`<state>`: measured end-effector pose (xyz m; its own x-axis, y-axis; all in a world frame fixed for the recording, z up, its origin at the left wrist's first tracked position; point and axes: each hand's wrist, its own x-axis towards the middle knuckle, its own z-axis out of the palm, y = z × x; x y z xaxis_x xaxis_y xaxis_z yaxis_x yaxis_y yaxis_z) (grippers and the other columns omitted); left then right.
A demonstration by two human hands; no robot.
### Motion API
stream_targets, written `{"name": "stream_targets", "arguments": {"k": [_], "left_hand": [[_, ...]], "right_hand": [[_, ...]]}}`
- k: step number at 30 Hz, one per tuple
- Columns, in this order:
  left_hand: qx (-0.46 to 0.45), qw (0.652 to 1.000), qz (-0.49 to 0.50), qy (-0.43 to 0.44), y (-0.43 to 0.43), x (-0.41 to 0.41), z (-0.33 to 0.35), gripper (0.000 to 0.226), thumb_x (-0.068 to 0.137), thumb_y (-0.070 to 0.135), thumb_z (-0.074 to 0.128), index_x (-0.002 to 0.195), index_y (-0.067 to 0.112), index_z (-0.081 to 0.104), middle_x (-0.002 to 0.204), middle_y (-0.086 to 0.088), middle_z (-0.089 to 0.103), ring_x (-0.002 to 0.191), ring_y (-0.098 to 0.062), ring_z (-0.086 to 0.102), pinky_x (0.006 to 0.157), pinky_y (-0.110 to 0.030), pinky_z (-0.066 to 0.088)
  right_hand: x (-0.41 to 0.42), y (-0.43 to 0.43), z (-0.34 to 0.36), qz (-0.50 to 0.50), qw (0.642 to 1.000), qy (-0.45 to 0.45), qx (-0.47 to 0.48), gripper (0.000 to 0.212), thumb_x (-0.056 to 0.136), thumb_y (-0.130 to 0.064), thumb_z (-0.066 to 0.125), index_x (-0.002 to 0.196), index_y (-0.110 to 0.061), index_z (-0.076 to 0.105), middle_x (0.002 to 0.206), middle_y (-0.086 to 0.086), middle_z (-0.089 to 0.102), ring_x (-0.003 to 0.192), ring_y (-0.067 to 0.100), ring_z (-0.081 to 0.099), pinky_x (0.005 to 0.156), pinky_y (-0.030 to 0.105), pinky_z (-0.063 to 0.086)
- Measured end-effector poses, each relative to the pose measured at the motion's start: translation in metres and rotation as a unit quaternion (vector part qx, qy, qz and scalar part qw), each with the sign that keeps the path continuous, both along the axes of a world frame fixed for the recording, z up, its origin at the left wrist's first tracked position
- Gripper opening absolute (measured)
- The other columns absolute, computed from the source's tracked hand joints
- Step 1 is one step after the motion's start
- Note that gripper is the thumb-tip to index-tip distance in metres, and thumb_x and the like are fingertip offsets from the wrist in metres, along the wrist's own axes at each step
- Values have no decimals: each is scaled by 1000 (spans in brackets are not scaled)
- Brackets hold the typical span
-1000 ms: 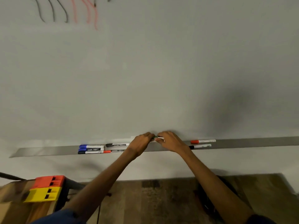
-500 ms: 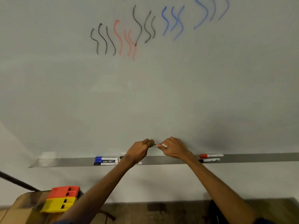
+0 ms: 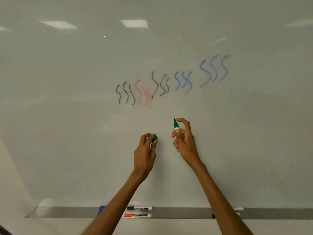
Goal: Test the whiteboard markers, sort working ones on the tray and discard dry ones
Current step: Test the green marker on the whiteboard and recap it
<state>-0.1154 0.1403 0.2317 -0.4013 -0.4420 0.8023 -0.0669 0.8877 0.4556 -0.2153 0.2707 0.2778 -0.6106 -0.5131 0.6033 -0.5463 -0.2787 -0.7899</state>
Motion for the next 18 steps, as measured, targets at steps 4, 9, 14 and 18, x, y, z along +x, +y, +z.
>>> {"name": "stream_targets", "arguments": {"k": [4,9,14,18], "left_hand": [[-34,998,-16,49,-1,-22,44,25,98,19,53,121,12,58,139,-3,43,111,-11,53,89,-17,46],[-134,989,-23,54,-14,-46,57,36,101,17,48,136,12,50,151,-5,38,136,-21,41,109,-33,40],[-183,982,20,49,-24,-73,59,40,96,10,50,136,5,50,144,-14,46,133,-27,45,112,-44,35],[-201,977,42,63,-21,-83,50,41,96,11,46,136,5,50,143,-12,46,134,-25,43,111,-40,36]], "right_hand": [[2,-2,41,36,989,-89,-112,24,99,-18,43,96,-11,66,70,13,57,52,20,48,48,28,42],[-8,0,62,75,984,-84,-137,31,85,-20,47,110,-4,55,78,21,66,58,26,55,49,27,40],[-13,-11,67,-9,987,-34,-159,25,89,-37,60,91,-13,54,69,19,64,54,25,53,46,27,38],[-26,-22,67,-62,984,-38,-162,26,97,-32,44,85,-14,58,71,16,62,57,19,52,50,22,39]]}}
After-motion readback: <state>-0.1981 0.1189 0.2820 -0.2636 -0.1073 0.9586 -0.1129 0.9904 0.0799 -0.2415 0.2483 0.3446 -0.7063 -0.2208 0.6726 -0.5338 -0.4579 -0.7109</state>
